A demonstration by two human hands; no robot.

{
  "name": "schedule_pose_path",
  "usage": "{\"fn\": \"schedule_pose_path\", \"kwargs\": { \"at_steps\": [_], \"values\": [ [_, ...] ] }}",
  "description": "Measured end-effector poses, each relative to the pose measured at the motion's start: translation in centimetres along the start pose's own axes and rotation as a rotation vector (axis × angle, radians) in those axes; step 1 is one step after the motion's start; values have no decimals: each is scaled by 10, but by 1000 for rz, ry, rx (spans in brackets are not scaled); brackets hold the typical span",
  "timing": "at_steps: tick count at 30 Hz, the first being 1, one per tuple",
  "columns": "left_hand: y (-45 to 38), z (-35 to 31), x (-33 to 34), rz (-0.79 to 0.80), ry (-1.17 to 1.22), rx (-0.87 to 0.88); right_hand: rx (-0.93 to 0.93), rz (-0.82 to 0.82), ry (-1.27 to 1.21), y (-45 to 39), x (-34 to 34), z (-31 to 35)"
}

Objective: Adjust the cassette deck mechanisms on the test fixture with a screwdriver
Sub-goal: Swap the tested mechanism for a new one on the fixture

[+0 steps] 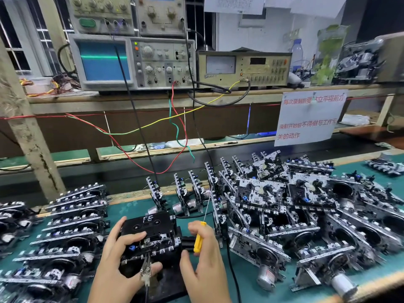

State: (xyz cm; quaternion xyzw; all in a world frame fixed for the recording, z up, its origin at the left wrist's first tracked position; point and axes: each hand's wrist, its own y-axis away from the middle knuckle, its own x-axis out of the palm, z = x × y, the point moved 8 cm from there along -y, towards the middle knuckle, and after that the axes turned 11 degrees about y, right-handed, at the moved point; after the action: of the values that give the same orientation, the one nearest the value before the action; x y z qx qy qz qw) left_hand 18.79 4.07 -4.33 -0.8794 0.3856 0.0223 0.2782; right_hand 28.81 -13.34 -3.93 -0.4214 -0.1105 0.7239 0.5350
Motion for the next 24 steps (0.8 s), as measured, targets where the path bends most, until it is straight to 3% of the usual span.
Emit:
{"fn": "schedule_pose_path", "kwargs": {
  "at_steps": [24],
  "values": [
    [-1,-2,0,2,-16,-1,25,46,3,-2,4,-4]
  ]
}}
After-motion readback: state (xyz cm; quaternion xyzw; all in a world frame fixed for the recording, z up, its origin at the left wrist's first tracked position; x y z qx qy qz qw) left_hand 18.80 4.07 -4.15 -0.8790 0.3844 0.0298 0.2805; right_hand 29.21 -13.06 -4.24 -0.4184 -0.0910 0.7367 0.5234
